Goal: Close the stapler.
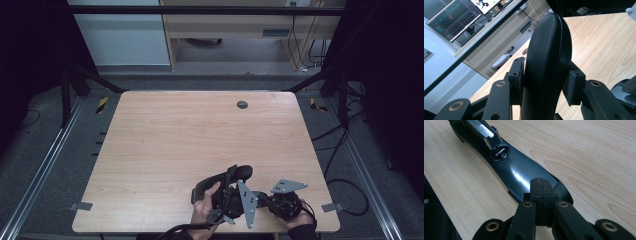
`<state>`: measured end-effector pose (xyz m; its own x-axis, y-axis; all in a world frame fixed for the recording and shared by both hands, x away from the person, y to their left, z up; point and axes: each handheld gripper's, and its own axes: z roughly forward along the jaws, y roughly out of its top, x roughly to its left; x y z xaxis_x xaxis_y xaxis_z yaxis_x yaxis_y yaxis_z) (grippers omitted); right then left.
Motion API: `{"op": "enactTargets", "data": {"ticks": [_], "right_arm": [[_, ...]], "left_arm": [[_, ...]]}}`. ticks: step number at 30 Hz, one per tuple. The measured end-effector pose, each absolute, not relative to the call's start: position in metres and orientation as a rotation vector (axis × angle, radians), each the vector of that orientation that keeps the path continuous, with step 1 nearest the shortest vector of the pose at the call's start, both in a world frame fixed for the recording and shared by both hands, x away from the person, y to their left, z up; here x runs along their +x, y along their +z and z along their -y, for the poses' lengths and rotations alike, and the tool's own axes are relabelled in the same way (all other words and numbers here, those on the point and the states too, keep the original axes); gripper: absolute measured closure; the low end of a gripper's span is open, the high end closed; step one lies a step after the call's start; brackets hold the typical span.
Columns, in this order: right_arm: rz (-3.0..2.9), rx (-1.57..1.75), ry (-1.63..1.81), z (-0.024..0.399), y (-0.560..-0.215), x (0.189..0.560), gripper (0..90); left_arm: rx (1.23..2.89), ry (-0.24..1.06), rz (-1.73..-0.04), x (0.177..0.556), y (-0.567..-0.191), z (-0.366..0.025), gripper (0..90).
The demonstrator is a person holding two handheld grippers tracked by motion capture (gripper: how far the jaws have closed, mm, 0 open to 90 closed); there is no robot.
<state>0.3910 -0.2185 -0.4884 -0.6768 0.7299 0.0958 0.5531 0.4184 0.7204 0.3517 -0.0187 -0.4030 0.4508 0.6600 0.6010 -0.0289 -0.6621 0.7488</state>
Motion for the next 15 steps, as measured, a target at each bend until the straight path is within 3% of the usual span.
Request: {"op": "enactTargets", "data": {"ticks": [15], "right_arm": [[-2.449, 1.132, 1.114, 0.219, -0.488, 0.391, 90.0]], "left_arm": [[2.021, 1.275, -0.489, 0.351, -0.415, 0.033, 55.8]]}}
